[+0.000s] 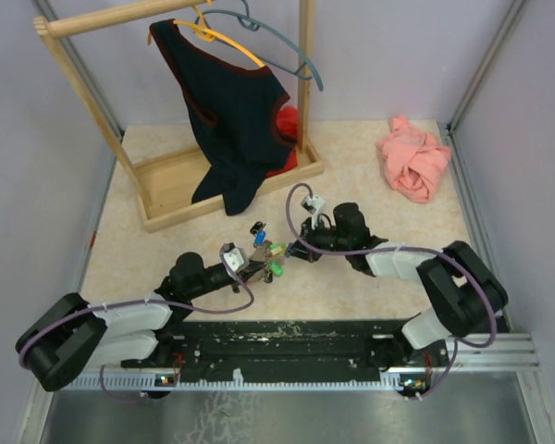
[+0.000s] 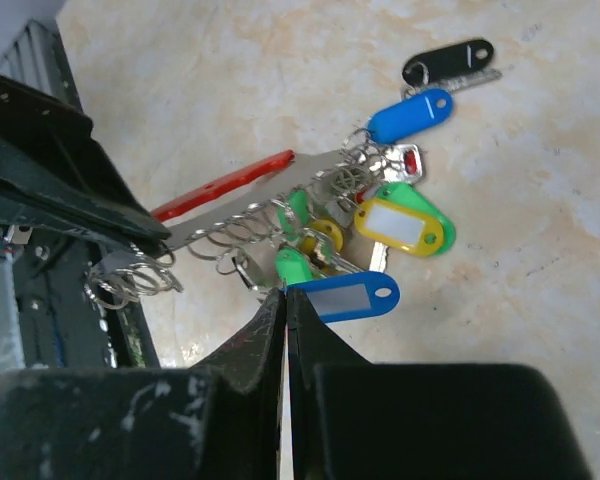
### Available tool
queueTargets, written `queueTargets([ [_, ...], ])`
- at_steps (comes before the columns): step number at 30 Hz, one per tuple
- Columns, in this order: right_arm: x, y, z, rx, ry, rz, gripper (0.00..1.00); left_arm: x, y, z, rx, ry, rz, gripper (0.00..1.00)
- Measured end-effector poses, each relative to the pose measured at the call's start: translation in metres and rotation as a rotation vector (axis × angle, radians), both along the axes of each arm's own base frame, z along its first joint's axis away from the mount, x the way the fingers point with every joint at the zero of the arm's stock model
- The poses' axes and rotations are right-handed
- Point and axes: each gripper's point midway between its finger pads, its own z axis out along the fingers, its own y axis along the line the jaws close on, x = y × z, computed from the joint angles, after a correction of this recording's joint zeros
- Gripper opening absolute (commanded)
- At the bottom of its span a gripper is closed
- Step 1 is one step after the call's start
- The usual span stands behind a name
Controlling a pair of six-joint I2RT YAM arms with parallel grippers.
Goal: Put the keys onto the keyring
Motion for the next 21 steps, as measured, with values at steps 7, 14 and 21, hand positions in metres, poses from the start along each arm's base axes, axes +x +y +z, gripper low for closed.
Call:
queueTargets([
  [7,0.017,-0.032,-0.052,-0.014,0.247,-0.143,0.0,0.001,0.001,0.0,-0.001,-0.001,0.006,0.01],
  [14,0.018,-0.05,-0.056,-0.141,0.217,-0.191,0.0,0.001,0.001,0.0,0.0,0.0,0.006,0.01],
  [21,0.007,-0.03,-0.028,-0.286,-0.006,-0.065,0.0,0.001,0.001,0.0,0.0,-0.001,0.006,0.01],
])
